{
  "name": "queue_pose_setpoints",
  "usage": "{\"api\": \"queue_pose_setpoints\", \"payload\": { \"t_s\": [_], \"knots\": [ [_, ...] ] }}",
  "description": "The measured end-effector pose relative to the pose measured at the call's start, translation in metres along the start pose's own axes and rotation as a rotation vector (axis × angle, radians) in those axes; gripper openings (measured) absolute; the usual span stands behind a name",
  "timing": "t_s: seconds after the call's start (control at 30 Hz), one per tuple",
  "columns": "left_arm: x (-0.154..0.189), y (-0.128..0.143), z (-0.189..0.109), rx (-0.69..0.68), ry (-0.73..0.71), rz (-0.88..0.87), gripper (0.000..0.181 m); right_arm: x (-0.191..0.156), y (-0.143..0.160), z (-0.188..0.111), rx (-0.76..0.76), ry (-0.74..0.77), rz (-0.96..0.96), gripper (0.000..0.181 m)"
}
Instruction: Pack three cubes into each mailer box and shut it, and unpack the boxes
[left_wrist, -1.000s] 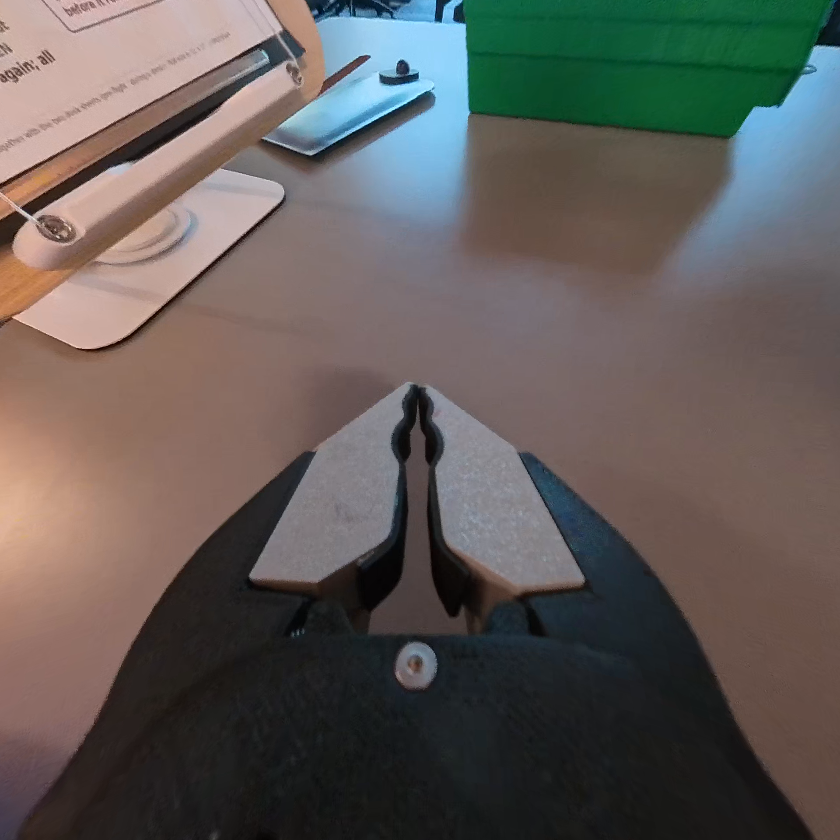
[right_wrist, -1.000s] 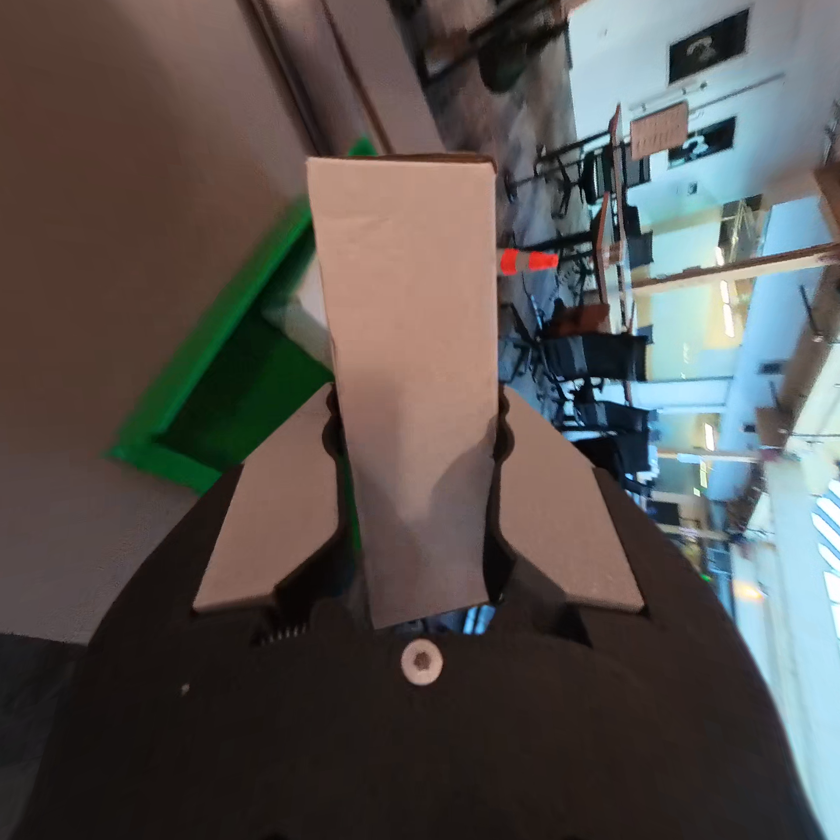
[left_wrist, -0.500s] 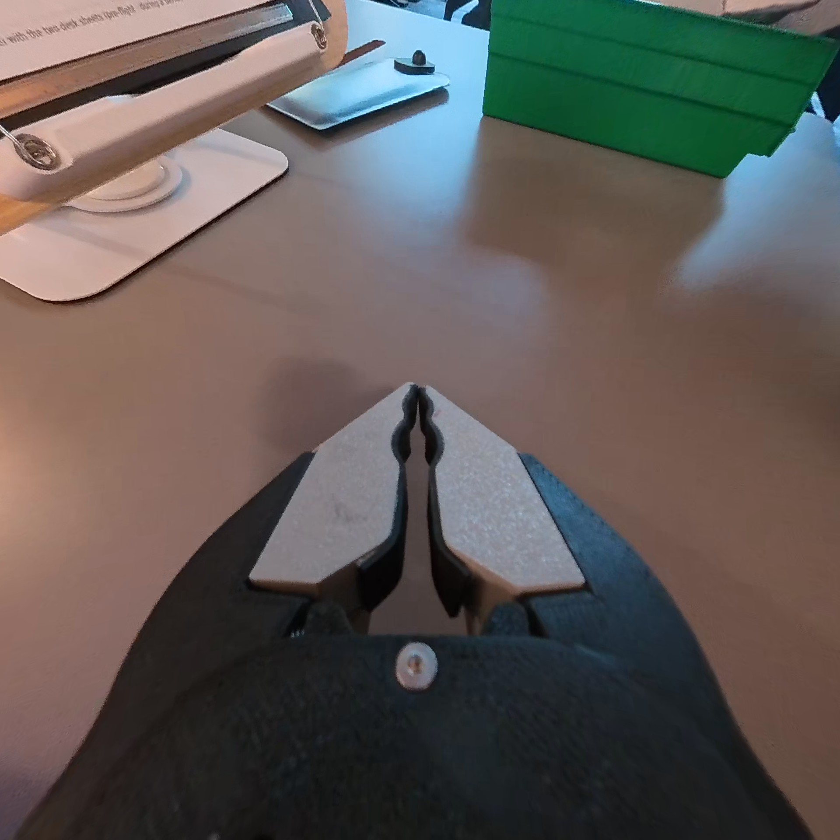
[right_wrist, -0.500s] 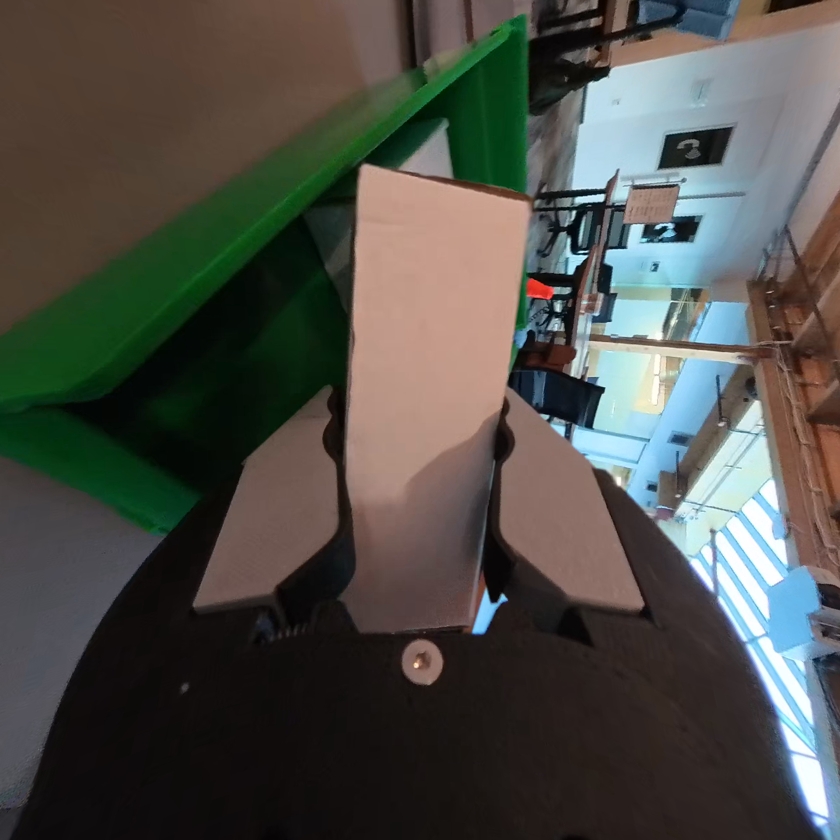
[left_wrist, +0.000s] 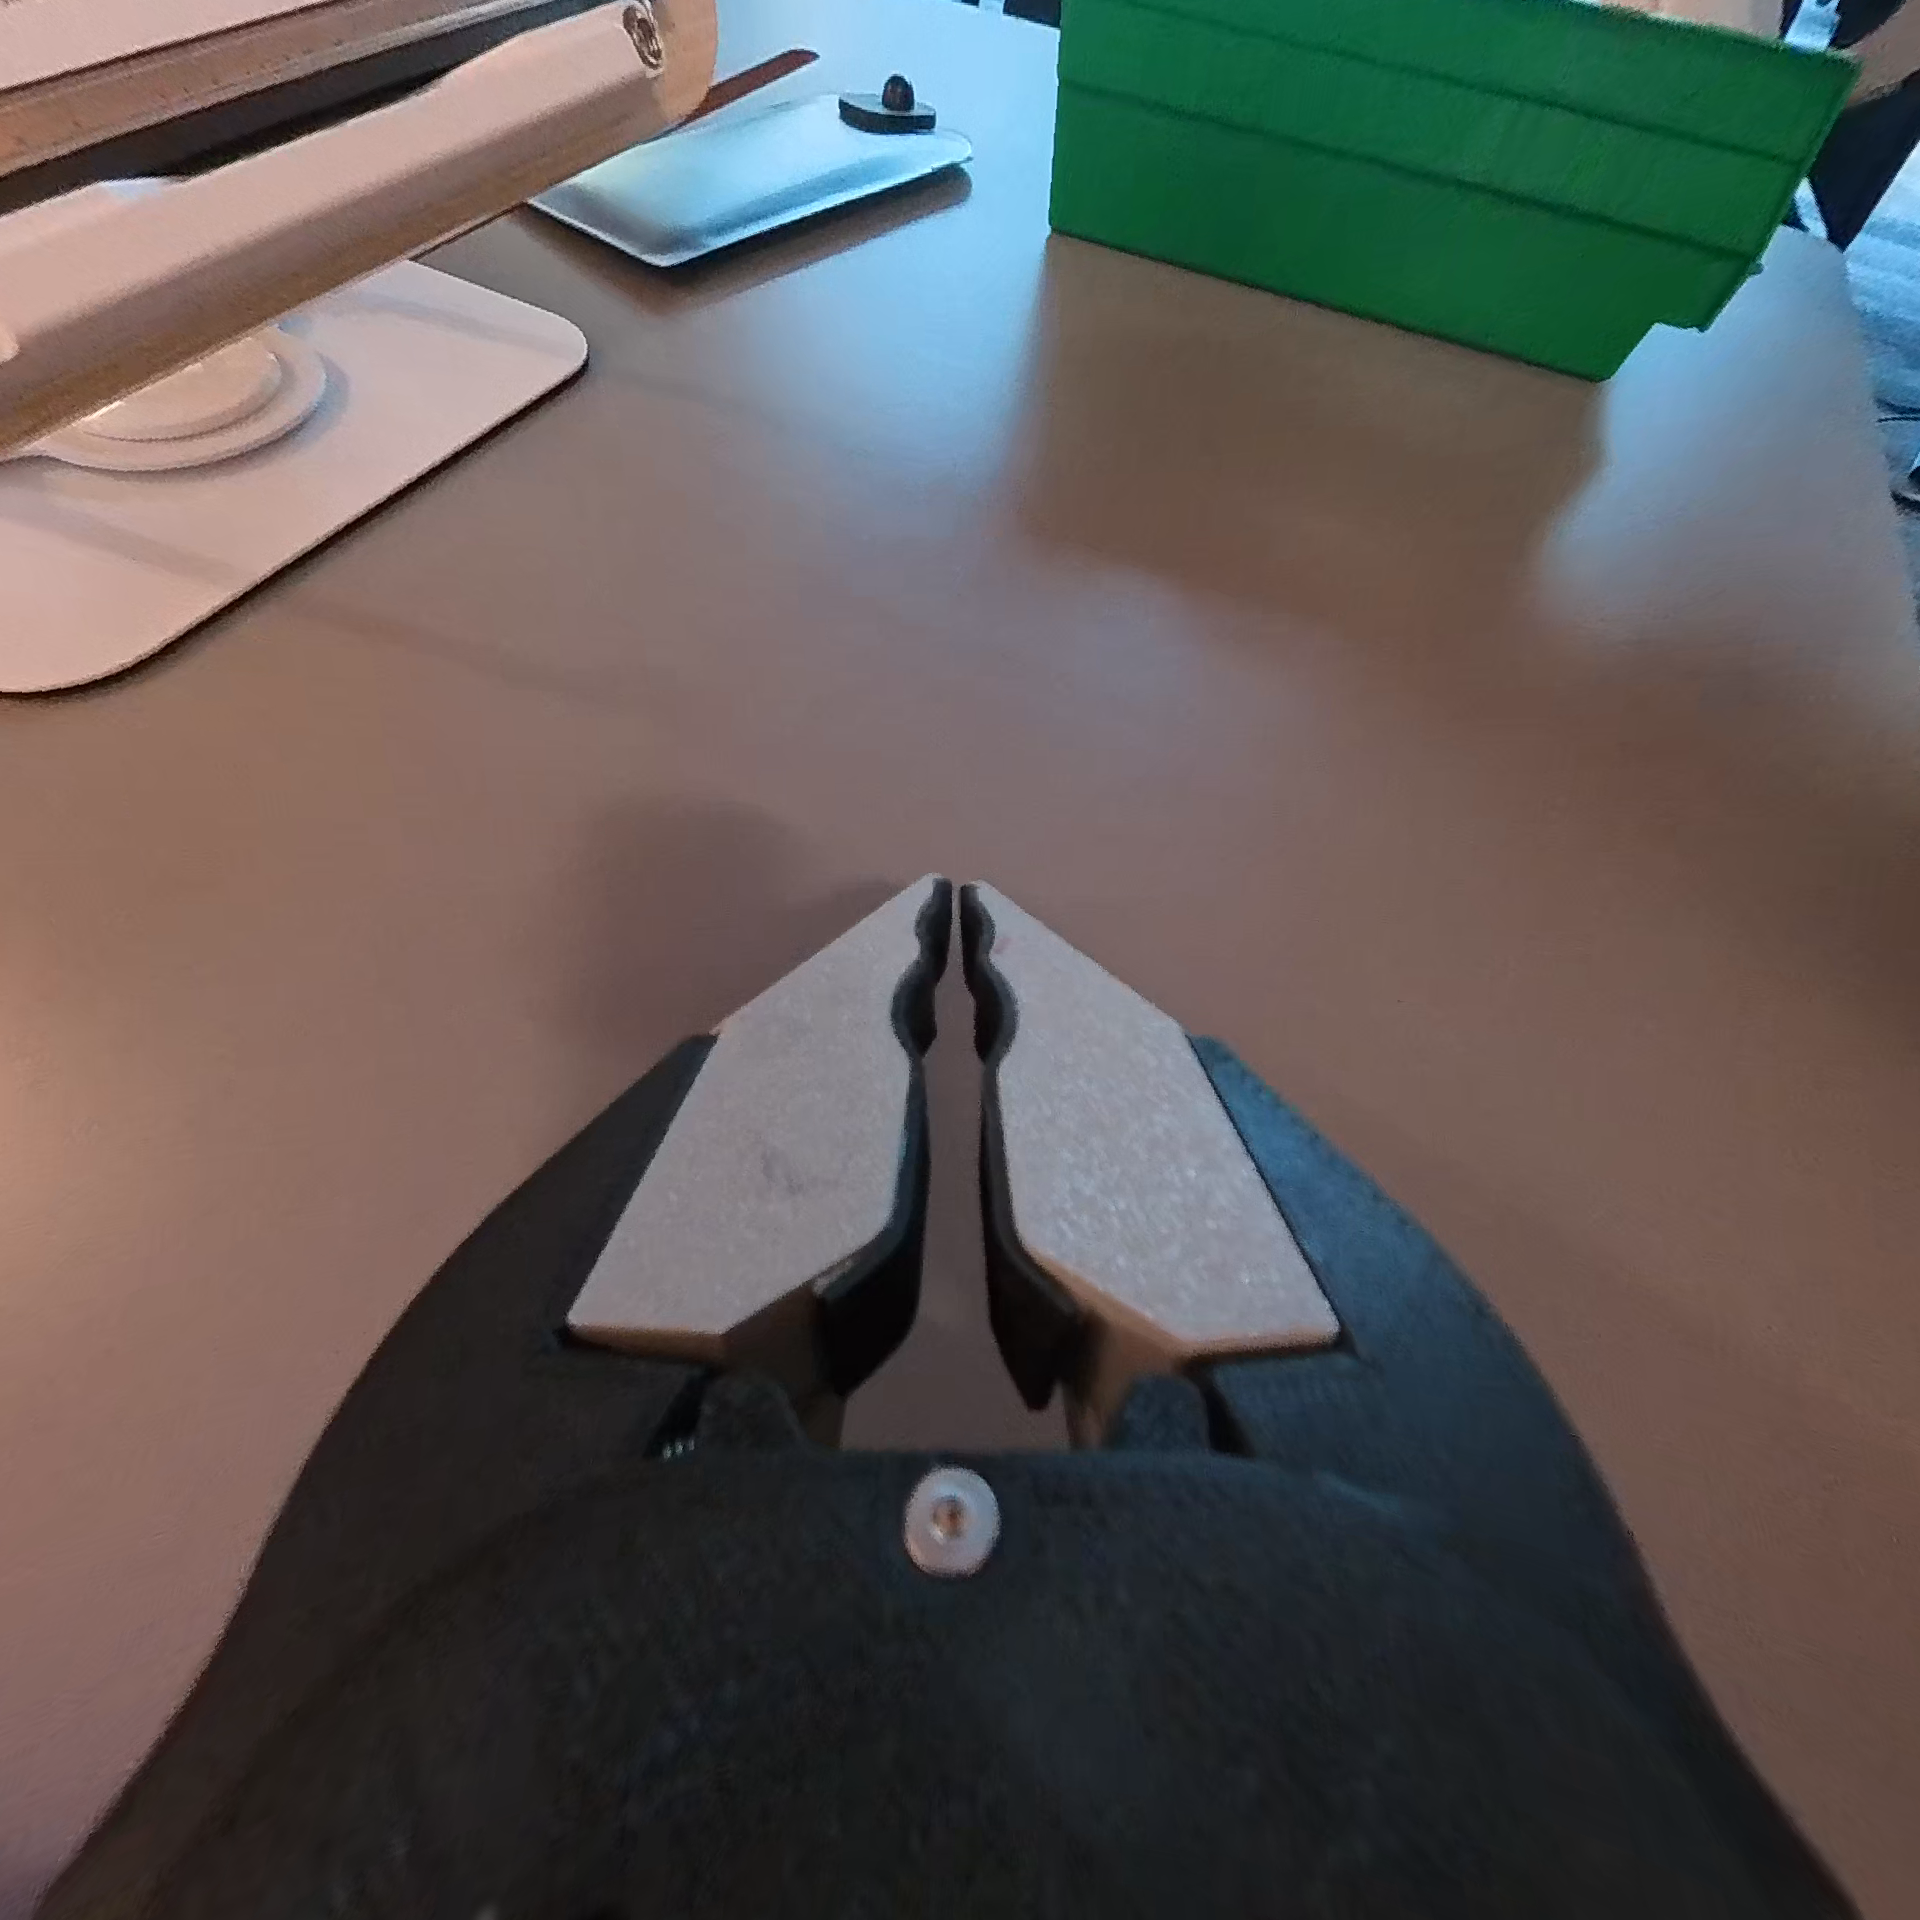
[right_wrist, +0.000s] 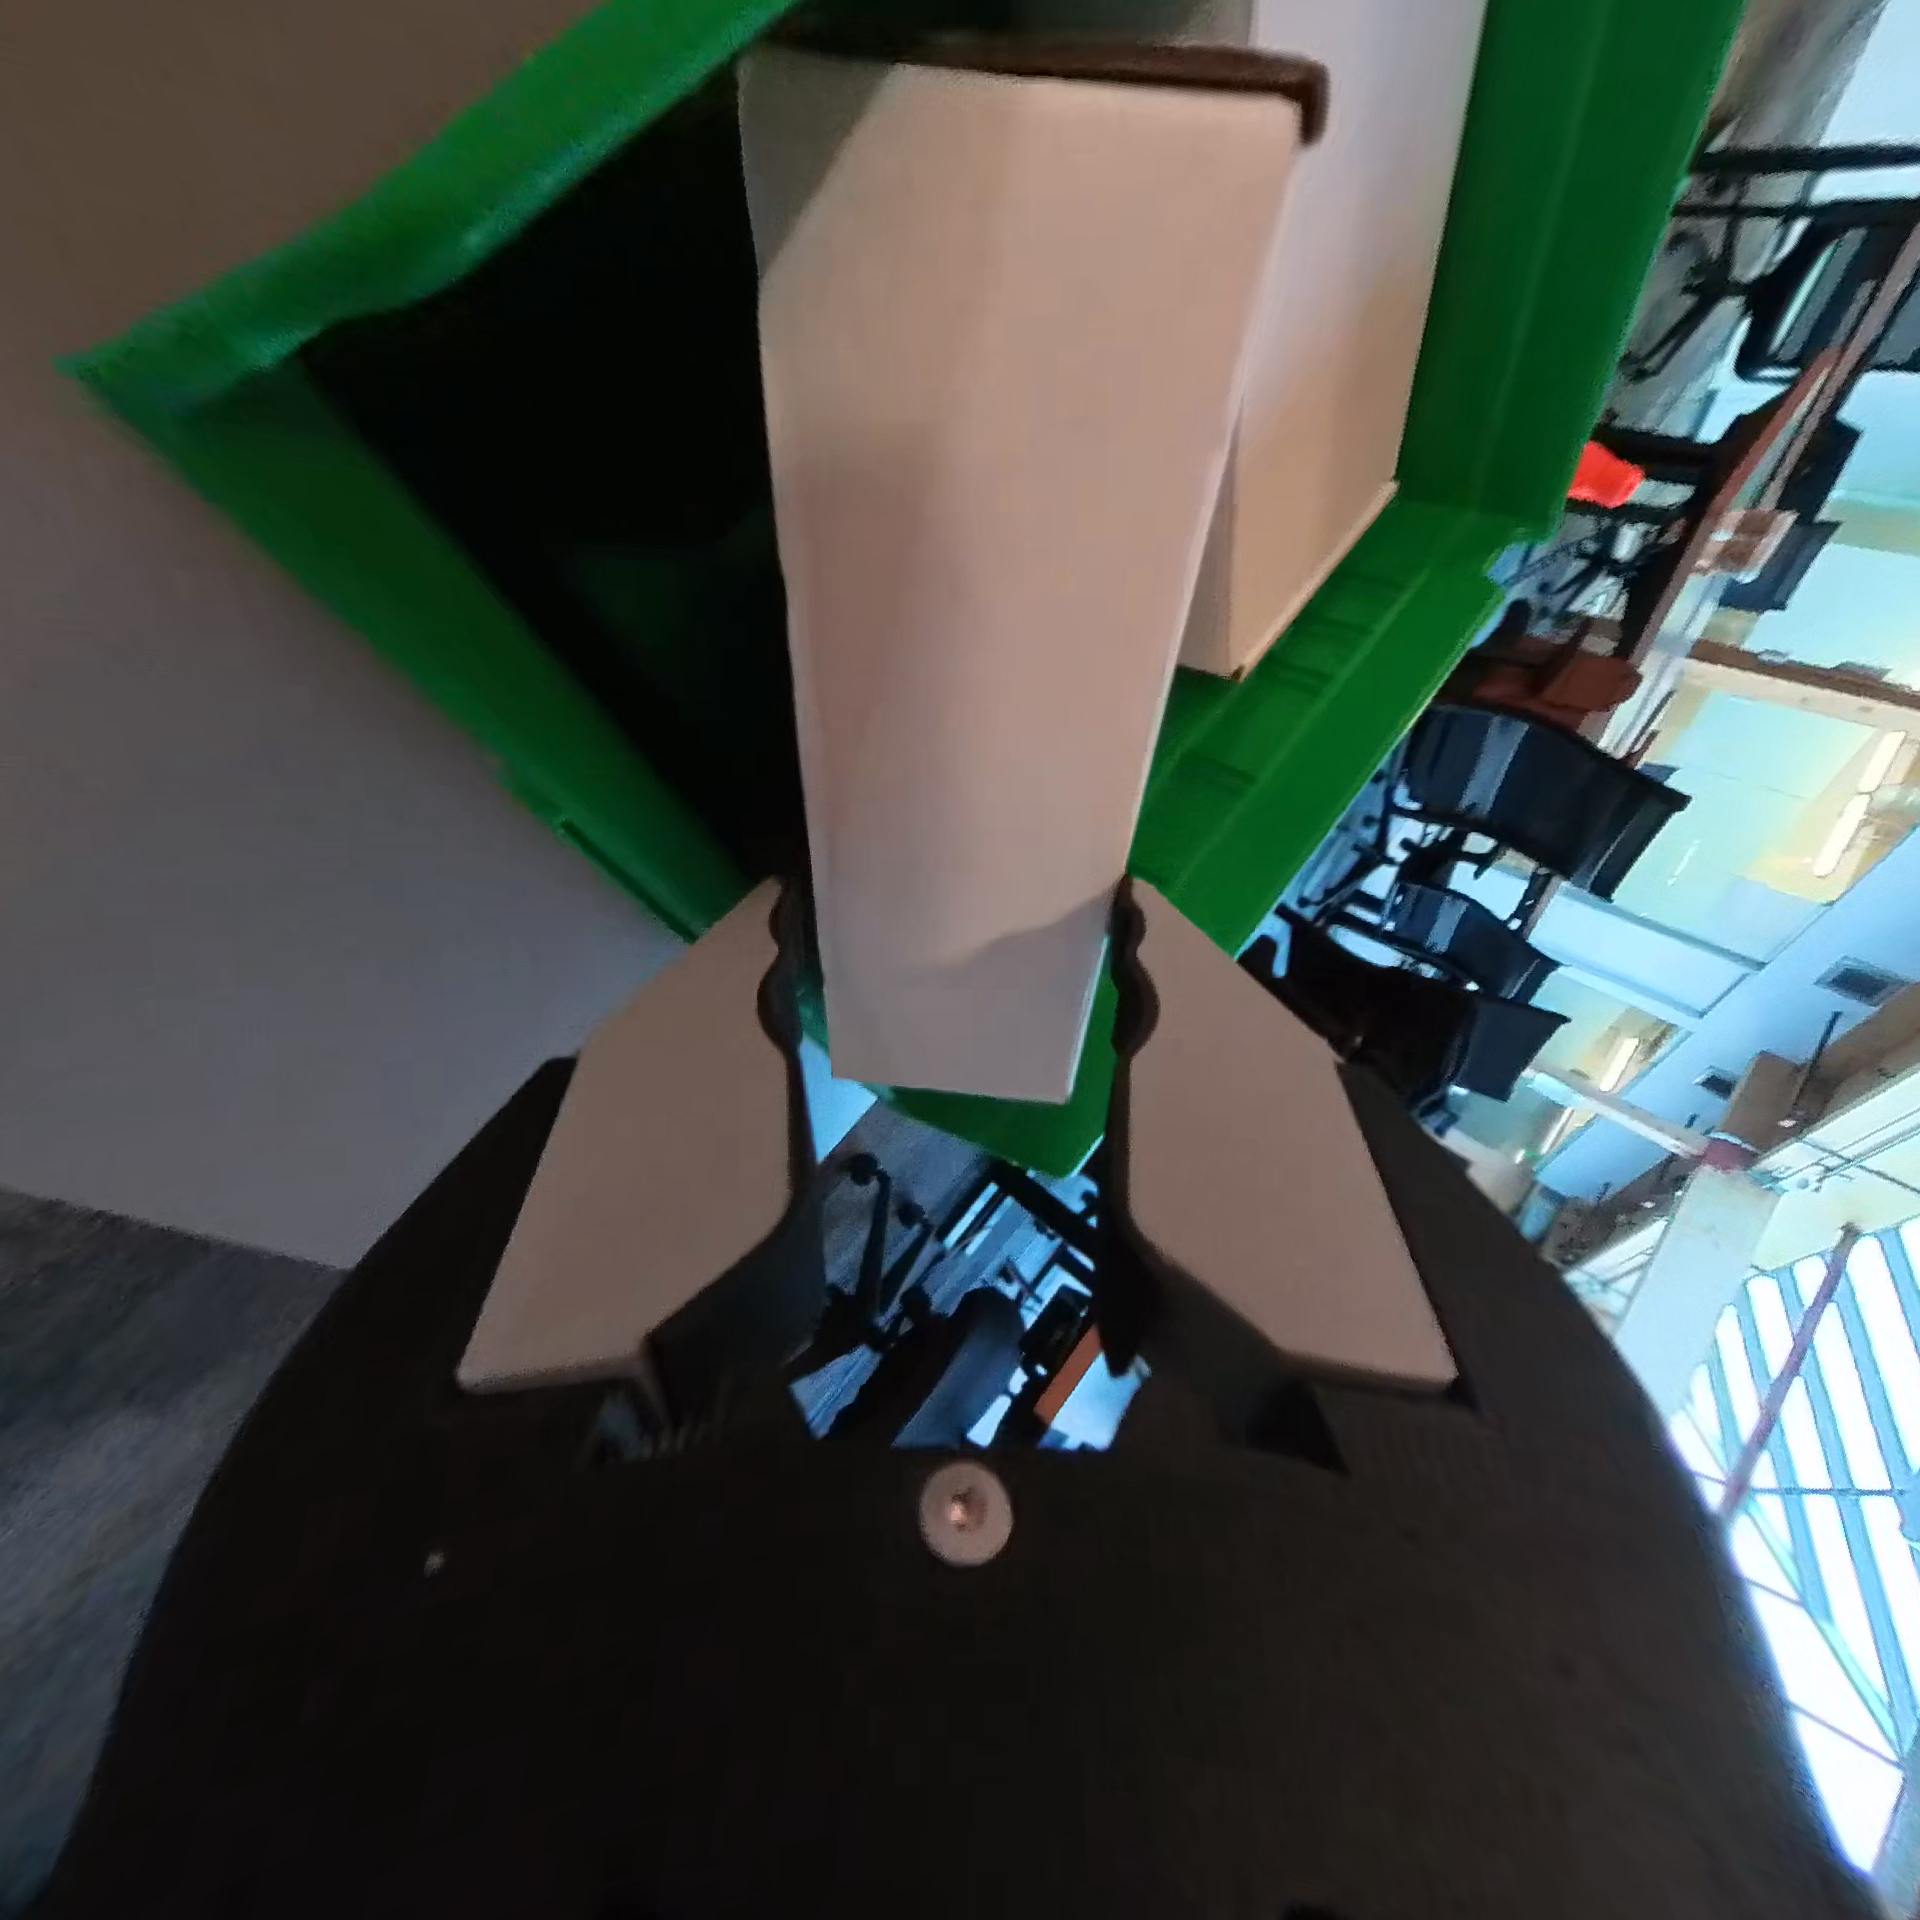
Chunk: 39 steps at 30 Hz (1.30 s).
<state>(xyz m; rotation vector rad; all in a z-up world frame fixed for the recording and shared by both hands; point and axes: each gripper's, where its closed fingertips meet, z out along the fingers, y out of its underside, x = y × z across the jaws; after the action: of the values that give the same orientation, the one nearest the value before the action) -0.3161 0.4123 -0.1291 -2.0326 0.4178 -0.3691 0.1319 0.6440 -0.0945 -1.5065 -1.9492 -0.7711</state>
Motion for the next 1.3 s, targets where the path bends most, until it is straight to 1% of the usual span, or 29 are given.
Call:
{"api": "queue_pose_setpoints", "payload": {
  "t_s": [0.1, 0.23, 0.27, 0.3, 0.33, 0.4, 0.5, 0.57, 0.6, 0.63, 0.7, 0.8, 0.9, 0.93, 1.0, 1.03, 1.07, 1.13, 1.17, 1.2, 1.3],
  "knots": [
    [0.000, -0.003, -0.002, 0.023, 0.004, -0.015, 0.000, -0.003, 0.004, -0.002, -0.039, -0.021, -0.012, 0.064],
    [0.000, -0.005, -0.005, 0.050, 0.016, -0.038, 0.000, -0.012, 0.009, -0.006, -0.193, -0.017, -0.130, 0.082],
    [0.001, -0.005, -0.006, 0.052, 0.020, -0.041, 0.000, -0.013, 0.010, -0.008, -0.215, -0.017, -0.159, 0.082],
    [0.001, -0.005, -0.006, 0.053, 0.021, -0.042, 0.000, -0.013, 0.010, -0.010, -0.226, -0.017, -0.176, 0.078],
    [0.001, -0.005, -0.006, 0.053, 0.021, -0.039, 0.000, -0.011, 0.011, -0.012, -0.232, -0.016, -0.182, 0.070],
    [0.002, -0.005, -0.005, 0.047, 0.022, -0.034, 0.000, -0.004, 0.015, -0.017, -0.238, -0.010, -0.174, 0.061],
    [0.004, -0.004, -0.004, 0.039, 0.032, -0.027, 0.000, 0.004, 0.027, -0.019, -0.241, -0.020, -0.093, 0.046],
    [0.004, -0.003, -0.004, 0.037, 0.042, -0.033, 0.000, -0.002, 0.037, -0.014, -0.257, -0.070, -0.020, 0.036],
    [0.004, -0.004, -0.005, 0.040, 0.043, -0.037, 0.000, -0.009, 0.043, -0.012, -0.266, -0.109, -0.005, 0.033],
    [0.004, -0.004, -0.005, 0.046, 0.043, -0.040, 0.000, -0.014, 0.048, -0.010, -0.280, -0.123, -0.007, 0.027],
    [0.003, -0.005, -0.006, 0.053, 0.046, -0.046, 0.000, -0.014, 0.058, -0.007, -0.295, -0.085, -0.016, 0.017],
    [0.003, -0.004, -0.005, 0.046, 0.052, -0.053, 0.001, -0.014, 0.056, -0.010, -0.237, -0.093, 0.082, 0.015],
    [0.003, -0.004, -0.005, 0.040, 0.056, -0.058, 0.001, -0.009, 0.035, -0.021, -0.090, -0.139, 0.210, 0.014],
    [0.004, -0.003, -0.005, 0.039, 0.056, -0.058, 0.001, -0.002, 0.030, -0.024, -0.056, -0.132, 0.245, 0.014],
    [0.003, -0.003, -0.004, 0.038, 0.055, -0.058, 0.001, 0.022, 0.030, -0.027, -0.048, -0.052, 0.306, 0.026],
    [0.004, -0.003, -0.004, 0.037, 0.057, -0.058, 0.001, 0.030, 0.028, -0.027, -0.038, -0.038, 0.335, 0.032],
    [0.004, -0.003, -0.004, 0.036, 0.062, -0.059, 0.001, 0.031, 0.021, -0.027, -0.010, -0.057, 0.353, 0.048],
    [0.005, -0.003, -0.004, 0.034, 0.075, -0.066, 0.001, 0.023, 0.001, -0.025, 0.067, -0.135, 0.342, 0.087],
    [0.005, -0.003, -0.005, 0.037, 0.079, -0.071, 0.001, 0.018, -0.009, -0.023, 0.091, -0.159, 0.324, 0.092],
    [0.005, -0.004, -0.005, 0.041, 0.082, -0.075, 0.001, 0.014, -0.016, -0.020, 0.098, -0.172, 0.307, 0.092],
    [0.004, -0.005, -0.006, 0.051, 0.090, -0.089, 0.001, 0.006, -0.024, -0.006, 0.043, -0.166, 0.237, 0.085]
  ]
}}
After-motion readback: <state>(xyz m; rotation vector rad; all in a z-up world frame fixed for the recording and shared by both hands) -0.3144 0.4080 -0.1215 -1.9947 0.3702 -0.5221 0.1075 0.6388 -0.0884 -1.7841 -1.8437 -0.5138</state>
